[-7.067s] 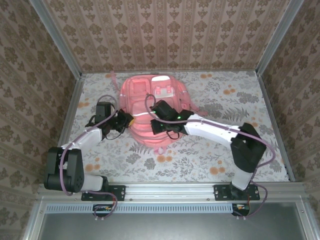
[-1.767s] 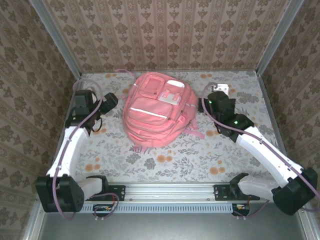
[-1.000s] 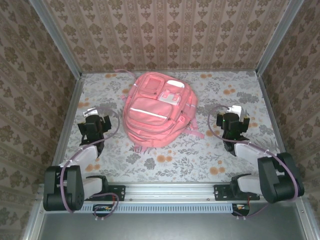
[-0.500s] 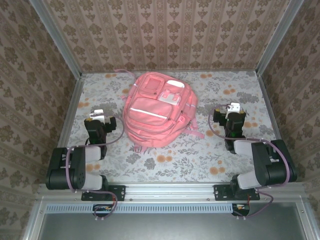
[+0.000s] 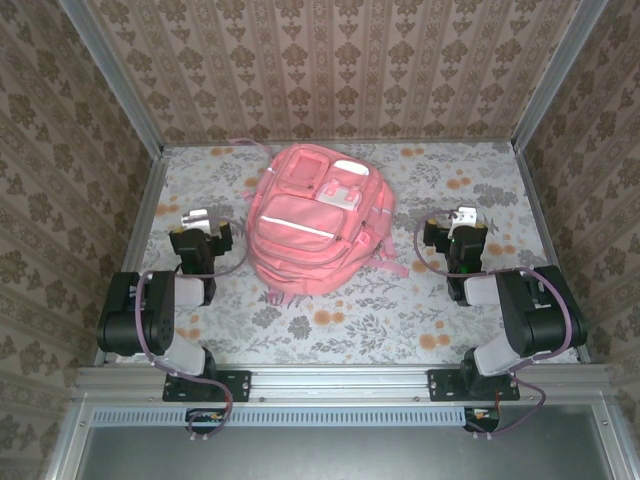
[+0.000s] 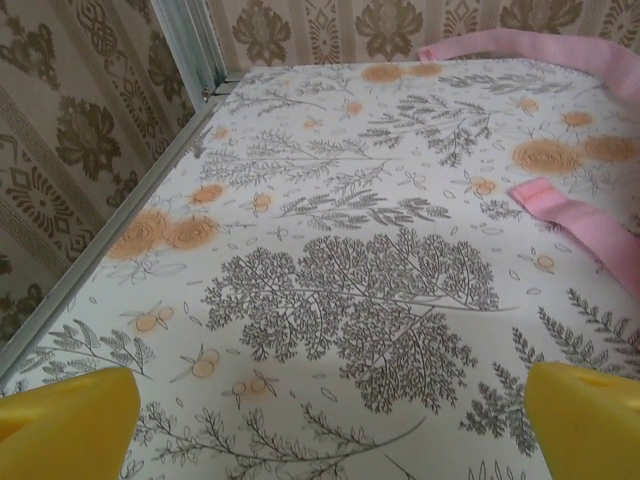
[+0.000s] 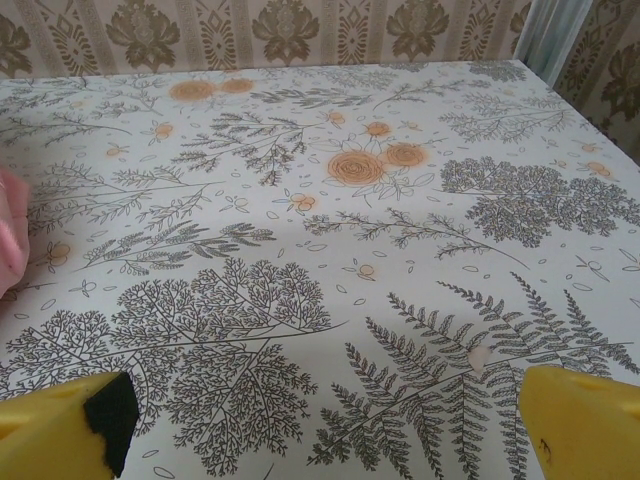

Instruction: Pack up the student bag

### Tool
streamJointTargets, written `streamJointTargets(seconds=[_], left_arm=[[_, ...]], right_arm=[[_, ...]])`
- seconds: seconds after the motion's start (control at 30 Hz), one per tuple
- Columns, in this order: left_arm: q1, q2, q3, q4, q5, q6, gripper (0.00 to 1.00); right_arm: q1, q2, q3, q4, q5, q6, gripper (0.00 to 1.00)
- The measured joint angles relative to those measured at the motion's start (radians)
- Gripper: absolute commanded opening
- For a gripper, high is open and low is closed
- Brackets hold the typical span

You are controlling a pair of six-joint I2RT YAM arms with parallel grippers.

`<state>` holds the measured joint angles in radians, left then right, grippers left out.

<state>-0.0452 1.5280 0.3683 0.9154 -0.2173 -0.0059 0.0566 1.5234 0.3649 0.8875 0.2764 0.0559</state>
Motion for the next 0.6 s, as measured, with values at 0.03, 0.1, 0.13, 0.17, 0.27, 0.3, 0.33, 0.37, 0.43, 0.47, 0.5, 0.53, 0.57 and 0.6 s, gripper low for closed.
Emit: streamJointTargets(seconds=[0.03,0.1,0.13,0.17,0.27,0.3,0.33,0.37,0.43,0.47,0.5,0.53,0.57,0.6], left_arm=[[0.000,0.000,0.000,-0.003,0.000,0.000,1.00],[0.000,0.001,0.000,-0.010,0.001,0.003,1.00],[0.000,0.002,0.000,-0.010,0.002,0.005,1.00],[-0.001,0.002,0.000,-0.010,0.003,0.007,1.00],[-0.002,0.002,0.000,-0.010,0.005,0.008,1.00],[-0.004,0.002,0.000,-0.010,0.005,0.008,1.00],[-0.005,0.002,0.000,-0.011,0.005,0.009,1.00],[-0.006,0.002,0.000,-0.011,0.005,0.011,1.00],[-0.006,0.003,0.000,-0.011,0.005,0.011,1.00],[-0.006,0.003,0.000,-0.012,0.006,0.011,1.00],[-0.006,0.003,0.000,-0.014,0.008,0.011,1.00],[-0.006,0.003,0.000,-0.015,0.009,0.011,1.00],[-0.006,0.003,0.000,-0.018,0.009,0.011,1.00],[-0.006,0.003,0.000,-0.019,0.009,0.011,1.00]], right_arm=[[0.000,0.000,0.000,0.000,0.000,0.000,1.00],[0.000,0.000,0.000,0.000,0.000,0.000,1.00],[0.000,0.000,0.000,0.000,0.000,0.000,1.00],[0.000,0.000,0.000,0.000,0.000,0.000,1.00],[0.000,0.000,0.000,0.000,0.000,0.000,1.00],[0.000,0.000,0.000,0.000,0.000,0.000,1.00],[0.000,0.000,0.000,0.000,0.000,0.000,0.99],[0.000,0.000,0.000,0.000,0.000,0.000,1.00],[0.000,0.000,0.000,0.000,0.000,0.000,1.00],[0.000,0.000,0.000,0.000,0.000,0.000,1.00],[0.000,0.000,0.000,0.000,0.000,0.000,1.00],[0.000,0.000,0.000,0.000,0.000,0.000,1.00],[0.000,0.000,0.000,0.000,0.000,0.000,1.00],[0.000,0.000,0.000,0.000,0.000,0.000,1.00]])
